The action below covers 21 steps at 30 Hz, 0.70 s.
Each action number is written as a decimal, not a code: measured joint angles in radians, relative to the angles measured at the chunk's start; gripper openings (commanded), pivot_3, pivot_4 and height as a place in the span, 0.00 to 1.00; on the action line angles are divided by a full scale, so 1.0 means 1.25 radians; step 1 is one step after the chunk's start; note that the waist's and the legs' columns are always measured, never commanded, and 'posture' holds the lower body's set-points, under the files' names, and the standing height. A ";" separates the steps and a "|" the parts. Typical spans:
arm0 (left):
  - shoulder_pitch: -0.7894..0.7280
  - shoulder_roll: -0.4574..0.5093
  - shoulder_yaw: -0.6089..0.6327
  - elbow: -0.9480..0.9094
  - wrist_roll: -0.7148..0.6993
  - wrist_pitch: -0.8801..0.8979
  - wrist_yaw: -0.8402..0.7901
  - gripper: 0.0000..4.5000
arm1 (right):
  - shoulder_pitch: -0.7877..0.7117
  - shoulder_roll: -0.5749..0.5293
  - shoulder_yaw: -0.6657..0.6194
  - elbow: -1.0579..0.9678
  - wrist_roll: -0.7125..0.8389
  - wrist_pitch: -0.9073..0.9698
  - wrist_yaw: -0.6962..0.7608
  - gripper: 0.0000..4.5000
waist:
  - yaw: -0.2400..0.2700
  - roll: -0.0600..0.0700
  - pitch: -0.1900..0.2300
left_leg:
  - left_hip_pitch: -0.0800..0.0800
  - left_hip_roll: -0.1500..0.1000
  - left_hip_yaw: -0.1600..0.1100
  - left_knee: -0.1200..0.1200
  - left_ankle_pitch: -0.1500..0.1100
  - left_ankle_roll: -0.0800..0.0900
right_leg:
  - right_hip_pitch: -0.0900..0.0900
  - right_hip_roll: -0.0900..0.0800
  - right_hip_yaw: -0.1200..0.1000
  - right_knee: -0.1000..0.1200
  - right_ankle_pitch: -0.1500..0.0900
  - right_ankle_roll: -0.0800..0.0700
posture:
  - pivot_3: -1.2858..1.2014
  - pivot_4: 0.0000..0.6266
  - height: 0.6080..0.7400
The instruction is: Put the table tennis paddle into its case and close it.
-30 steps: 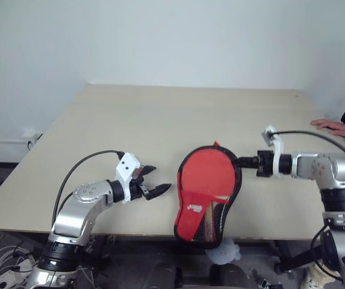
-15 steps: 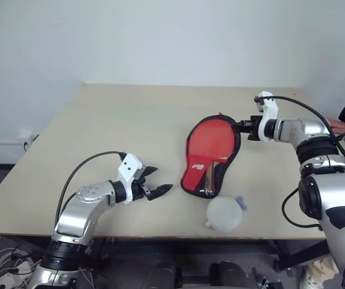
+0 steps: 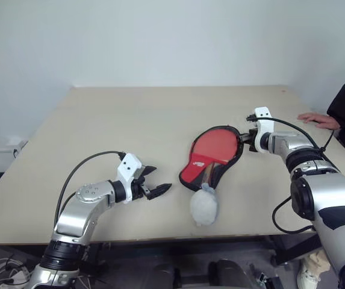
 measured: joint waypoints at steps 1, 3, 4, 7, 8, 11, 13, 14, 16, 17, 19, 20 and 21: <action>0.000 0.000 0.000 0.000 0.000 0.000 0.001 1.00 | 0.001 0.003 -0.001 0.001 -0.001 -0.001 0.000 0.33 | 0.000 0.000 0.000 | 0.000 0.000 0.000 0.000 0.000 0.000 | 0.000 0.000 0.000 0.000 0.000 0.000 | 0.52 0.00 0.92; 0.000 0.000 0.000 0.000 0.000 0.000 0.005 1.00 | 0.002 0.006 -0.006 0.002 -0.004 -0.002 0.000 0.45 | 0.000 0.000 0.000 | 0.000 0.000 0.000 0.000 0.000 0.000 | 0.000 0.000 0.000 0.000 0.000 0.000 | 0.52 0.00 0.92; 0.000 0.000 0.000 0.000 0.000 0.000 0.008 1.00 | 0.002 0.007 -0.008 0.002 -0.005 -0.002 0.001 0.51 | 0.000 0.000 0.000 | 0.000 0.000 0.000 0.000 0.000 0.000 | 0.000 0.000 0.000 0.000 0.001 -0.001 | 0.52 0.00 0.92; 0.000 0.000 0.000 0.000 0.000 0.000 0.013 1.00 | 0.002 0.010 -0.017 0.002 -0.006 -0.002 0.002 0.70 | 0.000 0.000 0.000 | 0.000 0.000 0.000 0.000 0.000 0.000 | 0.000 0.000 0.001 0.000 0.001 -0.001 | 0.52 0.00 0.92; 0.000 0.000 0.000 0.000 -0.001 0.000 0.013 1.00 | 0.002 0.009 -0.019 0.002 -0.007 -0.002 0.002 0.74 | 0.000 0.000 0.000 | 0.000 0.000 0.000 0.000 0.000 0.000 | 0.000 0.000 0.001 0.000 0.001 -0.001 | 0.52 0.00 0.92; 0.000 -0.001 0.000 0.000 -0.002 0.001 0.017 1.00 | 0.002 0.009 -0.025 0.002 -0.008 -0.004 0.005 0.94 | 0.000 0.000 0.000 | 0.000 0.000 0.000 0.000 0.000 0.000 | 0.000 0.000 0.001 0.000 0.001 -0.002 | 0.52 0.00 0.92; 0.000 -0.002 0.000 0.000 -0.002 0.001 0.020 1.00 | 0.002 0.008 -0.029 0.002 -0.010 -0.004 0.006 0.99 | 0.001 0.000 0.000 | 0.000 0.000 0.000 0.000 0.000 0.000 | 0.000 0.000 0.001 0.000 0.001 -0.002 | 0.52 0.00 0.92; 0.000 -0.003 0.000 0.000 -0.002 0.002 0.021 1.00 | 0.002 0.006 -0.031 0.001 -0.013 -0.004 0.007 0.99 | 0.001 0.000 0.000 | 0.000 0.000 0.000 0.000 0.000 0.000 | 0.000 0.000 0.001 0.000 0.001 -0.002 | 0.52 0.00 0.92; 0.000 -0.005 0.000 0.000 -0.003 0.003 0.025 1.00 | 0.002 -0.001 -0.034 -0.002 -0.013 -0.004 0.011 0.99 | 0.002 0.000 0.000 | 0.000 0.000 0.000 0.000 0.000 0.000 | 0.000 0.000 0.001 0.000 0.001 -0.002 | 0.52 0.00 0.92; 0.000 -0.005 0.000 0.000 -0.003 0.004 0.027 1.00 | 0.002 -0.008 -0.036 -0.007 -0.013 -0.004 0.015 0.99 | 0.002 0.000 0.000 | 0.000 -0.001 0.000 0.000 0.000 0.000 | 0.000 0.000 0.001 0.000 0.001 -0.002 | 0.52 0.00 0.92; 0.004 -0.005 0.002 -0.004 -0.005 0.005 0.030 1.00 | 0.006 -0.025 -0.041 -0.026 -0.013 -0.006 0.027 0.99 | 0.002 0.000 0.000 | 0.000 -0.001 0.000 0.000 0.000 0.000 | 0.000 0.000 0.001 0.000 0.001 -0.002 | 0.52 0.00 0.92; 0.009 -0.005 0.006 -0.008 -0.007 0.006 0.032 1.00 | 0.012 -0.035 -0.042 -0.046 -0.013 -0.010 0.036 0.99 | 0.001 0.000 0.000 | 0.000 -0.001 0.000 0.000 0.000 0.000 | 0.000 0.000 0.001 0.000 0.001 -0.002 | 0.52 0.00 0.92; 0.014 -0.005 0.009 -0.011 -0.009 0.006 0.034 1.00 | 0.019 -0.039 -0.043 -0.066 -0.013 -0.012 0.042 0.99 | 0.001 0.000 0.000 | 0.000 -0.001 0.000 0.000 0.000 0.000 | 0.000 0.000 0.001 0.000 0.001 -0.002 | 0.52 0.00 0.92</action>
